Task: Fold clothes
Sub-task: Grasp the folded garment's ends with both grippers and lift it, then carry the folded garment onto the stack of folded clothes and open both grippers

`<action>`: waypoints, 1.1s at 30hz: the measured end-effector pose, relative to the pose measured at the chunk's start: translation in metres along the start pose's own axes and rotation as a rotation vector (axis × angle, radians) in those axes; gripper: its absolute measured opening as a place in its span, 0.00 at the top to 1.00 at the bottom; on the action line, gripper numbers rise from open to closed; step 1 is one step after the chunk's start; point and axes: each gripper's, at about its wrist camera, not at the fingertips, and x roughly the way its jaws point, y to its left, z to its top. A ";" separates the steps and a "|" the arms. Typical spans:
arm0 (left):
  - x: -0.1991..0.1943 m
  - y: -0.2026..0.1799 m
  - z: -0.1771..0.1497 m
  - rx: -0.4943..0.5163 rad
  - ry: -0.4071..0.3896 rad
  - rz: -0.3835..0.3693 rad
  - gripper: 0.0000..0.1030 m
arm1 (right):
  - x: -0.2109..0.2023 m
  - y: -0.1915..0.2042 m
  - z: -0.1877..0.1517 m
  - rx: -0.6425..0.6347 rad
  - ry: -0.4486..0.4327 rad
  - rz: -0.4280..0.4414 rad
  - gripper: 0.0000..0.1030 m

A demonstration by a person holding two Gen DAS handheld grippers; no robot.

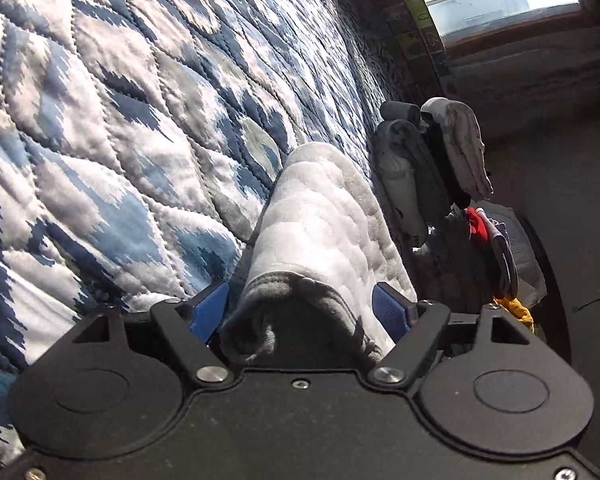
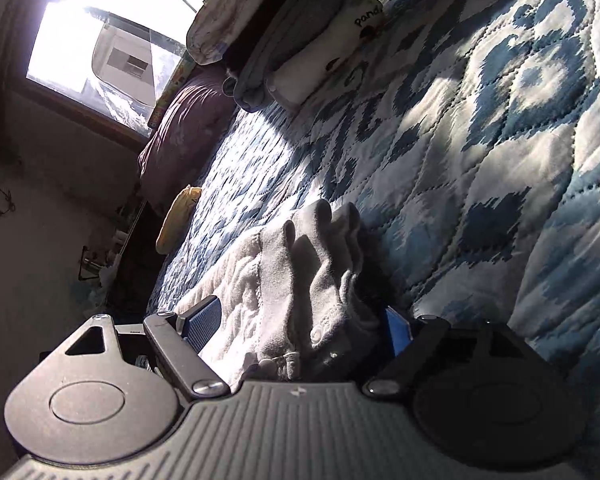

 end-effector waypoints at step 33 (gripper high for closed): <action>0.252 -0.444 0.087 0.339 0.116 -0.581 0.70 | -0.195 0.066 0.379 -0.255 -0.677 0.106 0.71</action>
